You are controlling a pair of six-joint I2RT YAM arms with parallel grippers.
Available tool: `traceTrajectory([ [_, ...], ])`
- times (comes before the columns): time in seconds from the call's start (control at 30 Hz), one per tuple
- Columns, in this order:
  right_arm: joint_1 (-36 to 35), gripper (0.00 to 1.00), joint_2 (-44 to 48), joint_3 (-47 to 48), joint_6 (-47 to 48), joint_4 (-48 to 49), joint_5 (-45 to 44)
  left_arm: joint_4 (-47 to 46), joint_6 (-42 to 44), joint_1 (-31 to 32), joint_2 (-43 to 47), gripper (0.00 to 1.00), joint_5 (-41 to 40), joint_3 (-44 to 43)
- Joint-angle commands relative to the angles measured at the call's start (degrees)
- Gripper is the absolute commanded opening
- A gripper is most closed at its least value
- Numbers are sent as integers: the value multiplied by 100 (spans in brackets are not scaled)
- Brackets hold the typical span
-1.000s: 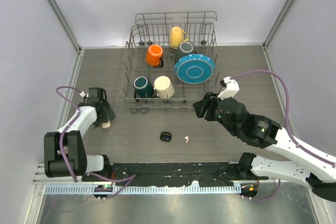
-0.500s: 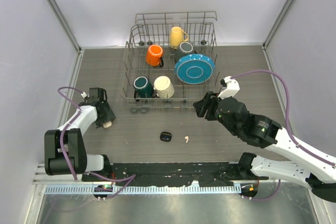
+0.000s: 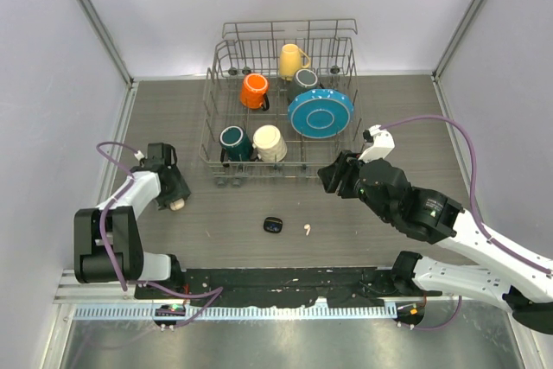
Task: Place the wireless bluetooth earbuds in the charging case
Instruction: Pick up the charging case at the center of the board.
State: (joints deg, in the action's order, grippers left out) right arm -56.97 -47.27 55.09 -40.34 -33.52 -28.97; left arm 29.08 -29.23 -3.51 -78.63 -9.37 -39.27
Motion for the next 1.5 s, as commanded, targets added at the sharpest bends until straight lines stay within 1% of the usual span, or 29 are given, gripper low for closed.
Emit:
traceTrajectory([
  [0.0, 28, 57, 16, 248, 105, 82, 14, -96, 84, -36, -47, 56, 49, -204],
  [0.07, 37, 57, 16, 239, 105, 82, 14, -104, 111, -36, -82, 50, 93, -213],
  [0.1, 37, 57, 24, 230, 105, 82, 23, -113, 120, -36, -91, 45, 102, -222],
  [0.17, 46, 57, 42, 230, 96, 82, 23, -104, 128, -45, -91, 41, 145, -213],
  [0.23, 46, 57, 59, 221, 96, 74, 14, -113, 146, -36, -65, 32, 172, -204],
  [0.27, 46, 57, 60, 213, 96, 82, 6, -113, 155, -45, -47, 24, 224, -178],
  [0.3, 46, 57, 51, 213, 87, 82, 14, -113, 198, -45, 40, 5, 268, -169],
  [0.33, 46, 57, 51, 213, 79, 82, 6, -78, 216, -36, 128, 0, 286, -160],
  [0.4, 54, 57, 60, 221, 79, 82, 23, -52, 208, -45, 382, 0, 269, -99],
  [0.43, 54, 57, 51, 221, 61, 74, 23, -34, 190, -45, 784, 0, 330, -81],
  [0.5, 63, 57, 33, 248, 61, 82, 23, -17, 138, -45, 1277, 0, 470, -46],
  [0.53, 63, 57, 16, 256, 70, 82, 14, -43, 137, -45, 1767, 0, 558, -55],
  [0.57, 72, 57, -19, 274, 61, 74, 23, -69, 146, -45, 2077, 0, 646, -55],
  [0.63, 98, 57, -63, 318, 52, 73, 49, -69, 163, -45, 2561, 0, 918, -99],
  [0.67, 107, 57, -116, 344, 61, 82, 84, -95, 181, -45, 3033, 0, 1197, -142],
  [0.77, 160, 57, -213, 485, 44, 65, 225, 27, 382, -45, 3712, 0, 1700, -353],
  [0.9, 213, 57, -353, 687, 44, 56, 357, 422, 664, -36, 4231, 0, 2262, -749],
  [1.03, 274, 57, -432, 819, 35, 47, 436, 371, 1051, -36, 4602, 0, 3044, -1012],
  [1.07, 283, 57, -441, 836, 35, 47, 488, 309, 1138, -36, 4663, 0, 3585, -1082],
  [1.13, 292, 57, -494, 889, 8, 38, 559, -33, 1280, -36, 4795, 0, 4098, -1127],
  [1.17, 318, 57, -512, 907, -18, 38, 620, -165, 1297, -27, 4830, 0, 4562, -1136],
  [1.2, 318, 57, -529, 942, -35, 38, 656, -453, 1306, -36, 4857, 0, 4810, -1127],
  [1.27, 327, 57, -582, 977, -44, 47, 743, -701, 1306, -27, 4901, 0, 5171, -1110],
  [1.3, 336, 57, -599, 1021, -53, 38, 848, -911, 1306, -27, 4901, 0, 5486, -1092],
  [1.47, 344, 57, -810, 1197, -27, 38, 1235, -1229, 1482, 157, 4910, 0, 5832, -987],
])
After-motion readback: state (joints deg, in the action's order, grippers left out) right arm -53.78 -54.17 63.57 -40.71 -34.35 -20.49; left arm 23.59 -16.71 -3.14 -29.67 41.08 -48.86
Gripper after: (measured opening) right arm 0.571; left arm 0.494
